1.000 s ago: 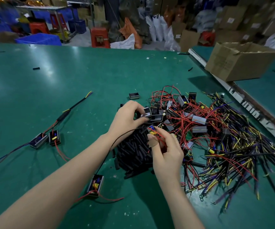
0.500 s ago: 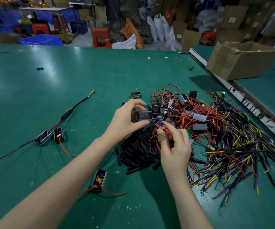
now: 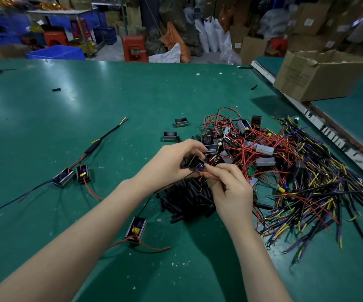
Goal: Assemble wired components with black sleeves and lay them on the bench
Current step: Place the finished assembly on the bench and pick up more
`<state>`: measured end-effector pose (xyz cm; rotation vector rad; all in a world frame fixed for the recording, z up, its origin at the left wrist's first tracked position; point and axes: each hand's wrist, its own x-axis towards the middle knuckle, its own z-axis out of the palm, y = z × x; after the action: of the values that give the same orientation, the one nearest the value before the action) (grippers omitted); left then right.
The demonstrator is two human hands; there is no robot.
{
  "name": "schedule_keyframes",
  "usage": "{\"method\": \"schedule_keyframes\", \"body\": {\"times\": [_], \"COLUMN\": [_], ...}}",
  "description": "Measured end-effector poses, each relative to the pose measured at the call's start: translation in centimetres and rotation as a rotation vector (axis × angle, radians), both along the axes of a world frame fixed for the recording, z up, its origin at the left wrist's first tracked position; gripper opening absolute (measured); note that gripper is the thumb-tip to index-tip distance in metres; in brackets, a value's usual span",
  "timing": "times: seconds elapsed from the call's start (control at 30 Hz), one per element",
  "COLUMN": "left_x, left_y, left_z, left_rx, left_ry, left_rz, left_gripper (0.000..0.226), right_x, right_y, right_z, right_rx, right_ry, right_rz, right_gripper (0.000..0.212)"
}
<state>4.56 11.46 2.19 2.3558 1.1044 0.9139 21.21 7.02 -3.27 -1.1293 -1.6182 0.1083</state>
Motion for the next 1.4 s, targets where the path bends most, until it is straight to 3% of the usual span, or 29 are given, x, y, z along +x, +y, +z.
{"method": "schedule_keyframes", "body": {"times": [0.17, 0.43, 0.73, 0.93, 1.3, 1.4], "left_x": [-0.2, -0.3, -0.1, 0.1, 0.0, 0.0], "left_y": [-0.3, -0.3, -0.4, -0.5, -0.7, -0.9], "left_z": [0.2, 0.6, 0.5, 0.3, 1.0, 1.1], "left_rx": [-0.023, -0.069, -0.041, -0.028, -0.020, -0.028], "left_ry": [0.010, -0.018, 0.024, 0.013, 0.113, 0.133], "left_rz": [-0.013, -0.035, -0.037, -0.020, -0.064, -0.114], "left_gripper": [0.046, 0.046, 0.047, 0.049, 0.049, 0.047], "right_x": [-0.1, 0.0, -0.1, -0.3, 0.1, 0.7], "right_y": [0.1, 0.1, 0.0, 0.0, 0.2, 0.3], "right_z": [-0.1, 0.0, 0.2, 0.1, 0.6, 0.6], "right_rx": [-0.069, -0.186, -0.140, -0.196, -0.492, -0.514], "right_ry": [0.046, 0.132, 0.049, 0.092, 0.334, 0.182], "right_rz": [0.011, 0.070, 0.021, -0.019, 0.081, 0.132], "right_gripper": [0.016, 0.008, 0.016, 0.008, 0.032, 0.038]}}
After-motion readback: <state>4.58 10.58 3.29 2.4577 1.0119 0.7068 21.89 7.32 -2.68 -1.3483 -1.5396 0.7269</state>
